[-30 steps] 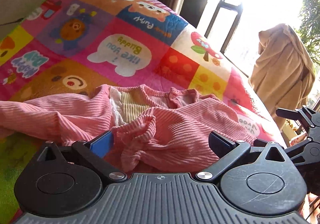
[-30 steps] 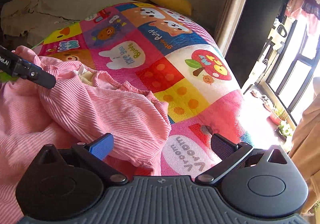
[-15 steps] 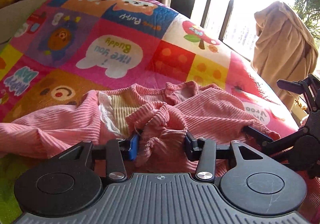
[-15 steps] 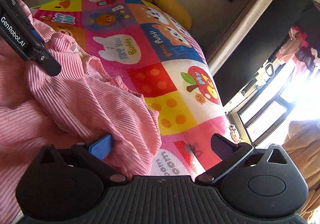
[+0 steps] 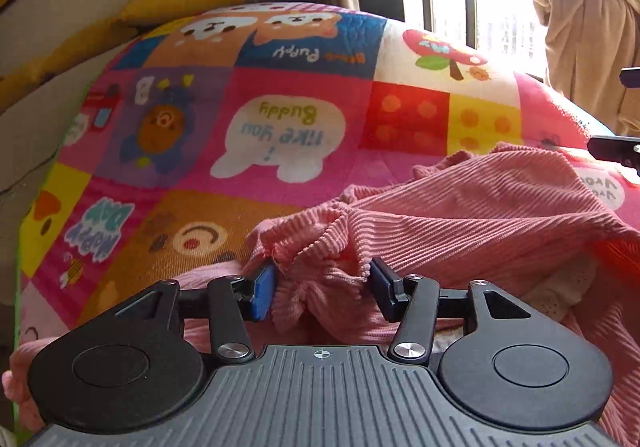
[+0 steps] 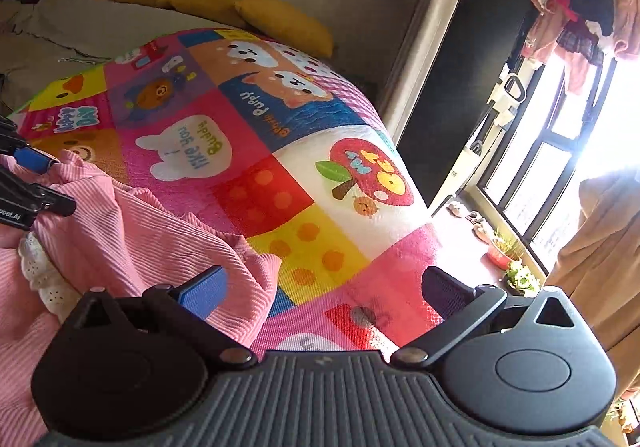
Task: Fold clothes
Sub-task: 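Grasp the other sleeve with the left gripper and fold it across the dress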
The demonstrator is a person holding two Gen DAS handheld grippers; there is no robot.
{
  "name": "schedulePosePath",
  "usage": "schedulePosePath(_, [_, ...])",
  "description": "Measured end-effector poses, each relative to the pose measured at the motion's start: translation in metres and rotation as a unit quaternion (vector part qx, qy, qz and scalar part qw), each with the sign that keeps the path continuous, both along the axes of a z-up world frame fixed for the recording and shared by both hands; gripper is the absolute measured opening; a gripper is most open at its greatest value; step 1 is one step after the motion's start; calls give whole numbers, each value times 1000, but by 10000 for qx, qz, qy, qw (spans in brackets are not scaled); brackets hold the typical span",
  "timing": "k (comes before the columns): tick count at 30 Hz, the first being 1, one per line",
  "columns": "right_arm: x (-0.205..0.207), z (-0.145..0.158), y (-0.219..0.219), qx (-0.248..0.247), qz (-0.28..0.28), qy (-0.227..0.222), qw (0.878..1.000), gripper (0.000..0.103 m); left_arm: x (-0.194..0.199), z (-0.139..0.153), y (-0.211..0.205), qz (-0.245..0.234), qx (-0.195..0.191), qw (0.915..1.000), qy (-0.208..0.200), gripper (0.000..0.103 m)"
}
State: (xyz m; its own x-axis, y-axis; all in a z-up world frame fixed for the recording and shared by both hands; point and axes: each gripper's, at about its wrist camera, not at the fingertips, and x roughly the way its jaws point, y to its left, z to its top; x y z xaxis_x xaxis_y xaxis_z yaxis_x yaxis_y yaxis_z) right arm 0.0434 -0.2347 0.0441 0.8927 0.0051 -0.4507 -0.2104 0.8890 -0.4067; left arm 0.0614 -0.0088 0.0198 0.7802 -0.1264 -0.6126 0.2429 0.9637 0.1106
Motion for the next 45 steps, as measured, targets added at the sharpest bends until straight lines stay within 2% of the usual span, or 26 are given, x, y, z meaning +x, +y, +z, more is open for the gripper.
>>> schedulePosePath(2, [27,-20,8,-283,4,371,9989,103,-5,2,12,109,-259,9996,79,67])
schedulePosePath(4, [46,-44,13,-630,-26,727,9954,103,-14,13,29,261,-667,9974,88,84])
schedulePosePath(5, [48,-49,12,-650,-36,773,9949,103,-22,18,44,393,-1075,9933,172,87])
schedulePosePath(7, [43,-47,8,-462,-67,733,9962,103,-37,28,73,655,-1883,9793,340,94])
schedulePosePath(9, [36,-39,5,-293,-53,640,9975,103,-51,36,102,926,-2661,9581,509,94])
schedulePosePath(12, [19,-23,3,-89,85,429,9990,103,-60,25,138,1604,-3468,9205,821,94])
schedulePosePath(15, [1,-7,3,84,261,225,9994,103,-56,5,165,2379,-3857,8864,946,94])
schedulePosePath(19, [-19,8,-1,373,371,190,9984,103,-40,-15,193,2898,-4768,8260,801,94])
schedulePosePath(22, [-29,10,-2,372,394,147,9984,103,-20,-10,197,3258,-4457,8317,586,93])
schedulePosePath(24, [-36,11,-6,417,382,92,9984,103,-8,-10,193,3465,-3995,8475,466,85])
schedulePosePath(25, [-38,11,-10,469,352,81,9982,103,-1,-12,188,3447,-3747,8597,420,73])
schedulePosePath(26, [-39,12,-13,530,310,83,9981,103,4,-13,182,3323,-3459,8768,335,65])
schedulePosePath(27, [-41,12,-17,592,262,86,9979,103,3,-8,174,3106,-3321,8905,190,46])
schedulePosePath(28, [-42,12,-23,657,202,91,9976,103,1,-3,166,2885,-3179,9032,46,36])
schedulePosePath(31, [-45,13,-41,878,-33,118,9961,103,-2,12,143,2206,-2733,9355,-387,25])
schedulePosePath(33, [-44,14,-53,1072,-195,174,9939,103,-5,23,126,1716,-2431,9523,-673,25])
schedulePosePath(34, [-43,14,-59,1183,-271,204,9924,103,-10,35,109,1297,-2337,9602,-807,25])
schedulePosePath(36, [-40,16,-68,1469,-400,280,9879,103,-18,57,75,448,-2120,9705,-1053,25])
schedulePosePath(38, [-36,18,-76,1902,-424,421,9799,103,-28,65,34,-463,-1679,9788,-1075,29])
schedulePosePath(39, [-33,19,-79,2156,-409,509,9743,103,-32,67,13,-920,-1446,9795,-1060,39])
schedulePosePath(40, [-31,20,-82,2431,-369,614,9674,103,-36,64,-9,-1369,-1176,9794,-904,55])
schedulePosePath(41, [-28,22,-84,2755,-272,762,9579,103,-40,58,-27,-1694,-912,9784,-754,65])
schedulePosePath(42, [-24,24,-86,3069,-166,914,9472,103,-44,49,-40,-1897,-629,9776,-656,81])
schedulePosePath(43, [-19,25,-86,3362,-37,1082,9355,103,-47,40,-54,-2097,-346,9756,-558,88])
schedulePosePath(45, [-8,27,-83,3872,250,1423,9106,103,-55,26,-71,-2343,74,9710,-459,89])
